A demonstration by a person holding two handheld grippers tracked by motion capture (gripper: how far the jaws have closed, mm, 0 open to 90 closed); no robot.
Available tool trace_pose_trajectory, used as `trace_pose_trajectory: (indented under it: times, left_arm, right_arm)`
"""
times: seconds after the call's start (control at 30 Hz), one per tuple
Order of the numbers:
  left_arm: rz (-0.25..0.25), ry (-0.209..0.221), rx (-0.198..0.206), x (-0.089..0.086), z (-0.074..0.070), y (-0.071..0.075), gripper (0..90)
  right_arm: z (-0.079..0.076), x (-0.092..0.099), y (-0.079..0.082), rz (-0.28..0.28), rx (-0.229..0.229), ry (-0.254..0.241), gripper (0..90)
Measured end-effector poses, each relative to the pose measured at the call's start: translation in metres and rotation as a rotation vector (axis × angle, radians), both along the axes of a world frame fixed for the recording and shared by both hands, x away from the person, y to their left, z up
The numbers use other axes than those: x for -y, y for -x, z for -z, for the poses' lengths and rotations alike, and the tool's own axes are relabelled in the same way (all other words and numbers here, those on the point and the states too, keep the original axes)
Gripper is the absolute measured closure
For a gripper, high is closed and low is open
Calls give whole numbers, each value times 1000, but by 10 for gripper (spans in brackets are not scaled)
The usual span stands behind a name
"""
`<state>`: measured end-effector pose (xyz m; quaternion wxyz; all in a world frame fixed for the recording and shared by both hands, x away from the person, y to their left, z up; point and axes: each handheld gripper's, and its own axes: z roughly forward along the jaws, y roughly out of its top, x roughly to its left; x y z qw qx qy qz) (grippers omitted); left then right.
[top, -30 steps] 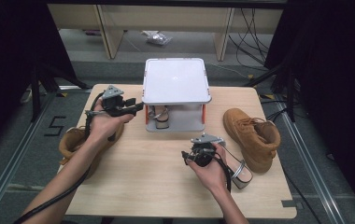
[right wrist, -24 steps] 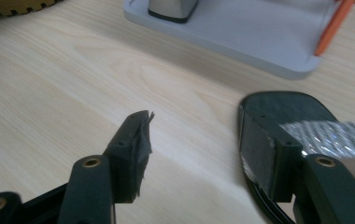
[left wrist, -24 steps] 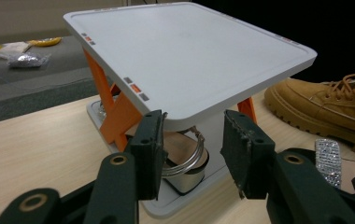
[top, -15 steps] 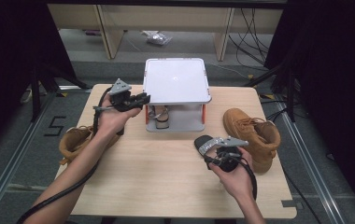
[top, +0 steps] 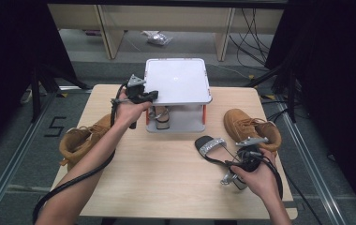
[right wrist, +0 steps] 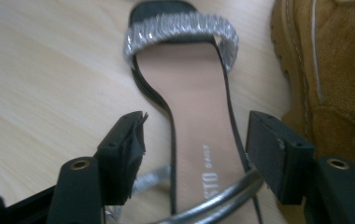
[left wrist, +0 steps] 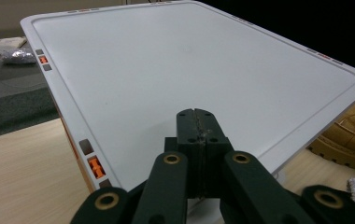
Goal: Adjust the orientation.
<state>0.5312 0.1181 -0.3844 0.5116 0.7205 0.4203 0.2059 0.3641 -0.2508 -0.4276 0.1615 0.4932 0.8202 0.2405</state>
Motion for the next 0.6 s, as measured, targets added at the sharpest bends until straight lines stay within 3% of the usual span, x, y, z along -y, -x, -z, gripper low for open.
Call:
trace_pose_trajectory:
  times: [0.07,0.17,0.2,0.3,0.37,0.47,0.6]
  left_arm:
    - [-3,12,-5,-1,1,0,894]
    - [-1,20,-11,-1,1,-1,895]
    - [-2,18,-11,-2,0,-1,895]
    - [-4,14,-12,-1,0,1,895]
    - [-4,13,-12,0,0,1,895]
    - [1,20,-16,-2,0,0,895]
    - [0,20,-18,-2,0,0,895]
  right_arm:
    - [-2,0,-8,-48,-34,37,358]
    - [-4,-7,-21,-66,-135,79,348]
    - [-4,-8,-25,-76,-139,96,346]
    - [0,-19,-41,-122,-237,159,338]
    - [2,-21,-44,-128,-231,177,335]
    - [9,-28,-53,-146,-299,203,330]
    - [17,-31,-64,-138,-332,213,329]
